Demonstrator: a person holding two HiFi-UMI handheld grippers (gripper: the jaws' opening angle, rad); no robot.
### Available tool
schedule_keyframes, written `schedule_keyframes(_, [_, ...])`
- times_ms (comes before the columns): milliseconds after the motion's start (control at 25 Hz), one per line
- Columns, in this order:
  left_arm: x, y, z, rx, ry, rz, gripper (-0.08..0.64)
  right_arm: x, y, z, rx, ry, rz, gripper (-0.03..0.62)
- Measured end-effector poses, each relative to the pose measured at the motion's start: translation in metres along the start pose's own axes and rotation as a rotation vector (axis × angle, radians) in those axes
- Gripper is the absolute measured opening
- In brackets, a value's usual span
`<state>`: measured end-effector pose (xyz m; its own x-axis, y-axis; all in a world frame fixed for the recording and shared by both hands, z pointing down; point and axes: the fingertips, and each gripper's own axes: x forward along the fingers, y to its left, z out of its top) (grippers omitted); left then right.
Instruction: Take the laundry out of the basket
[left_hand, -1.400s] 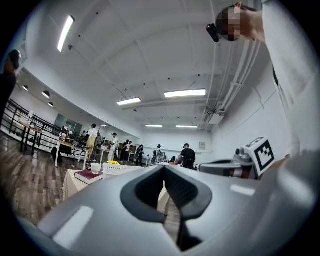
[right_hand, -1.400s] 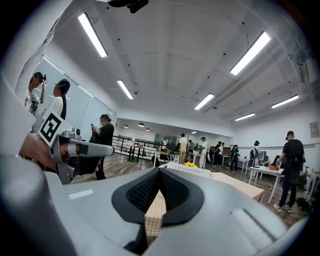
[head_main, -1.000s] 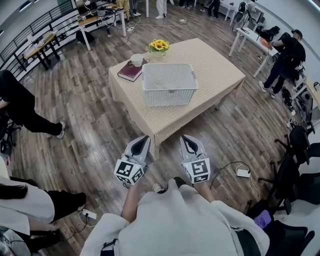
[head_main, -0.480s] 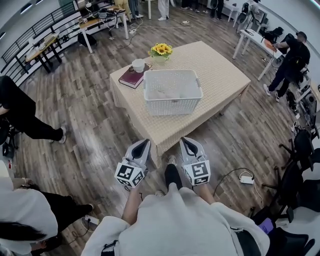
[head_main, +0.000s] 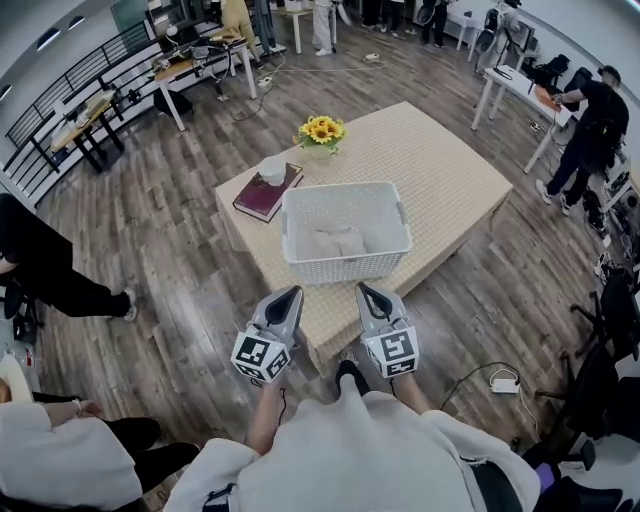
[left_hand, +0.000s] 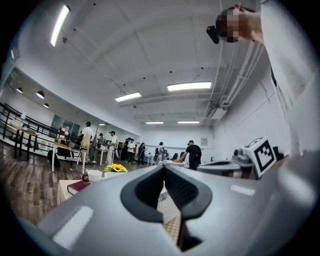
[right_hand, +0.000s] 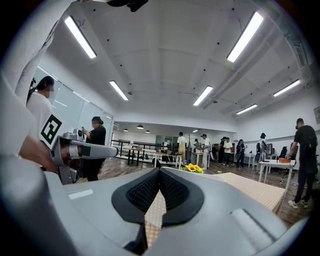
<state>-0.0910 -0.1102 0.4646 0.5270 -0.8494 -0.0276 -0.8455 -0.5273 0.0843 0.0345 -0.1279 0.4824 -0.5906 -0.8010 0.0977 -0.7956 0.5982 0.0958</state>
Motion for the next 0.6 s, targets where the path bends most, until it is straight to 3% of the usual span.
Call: schedule_keyframes(600, [0.145, 0.066, 0.035, 0.063, -0.027, 0.009, 0.01, 0.124, -0.102, 0.038, 0.005, -0.079, 0.036, -0.002])
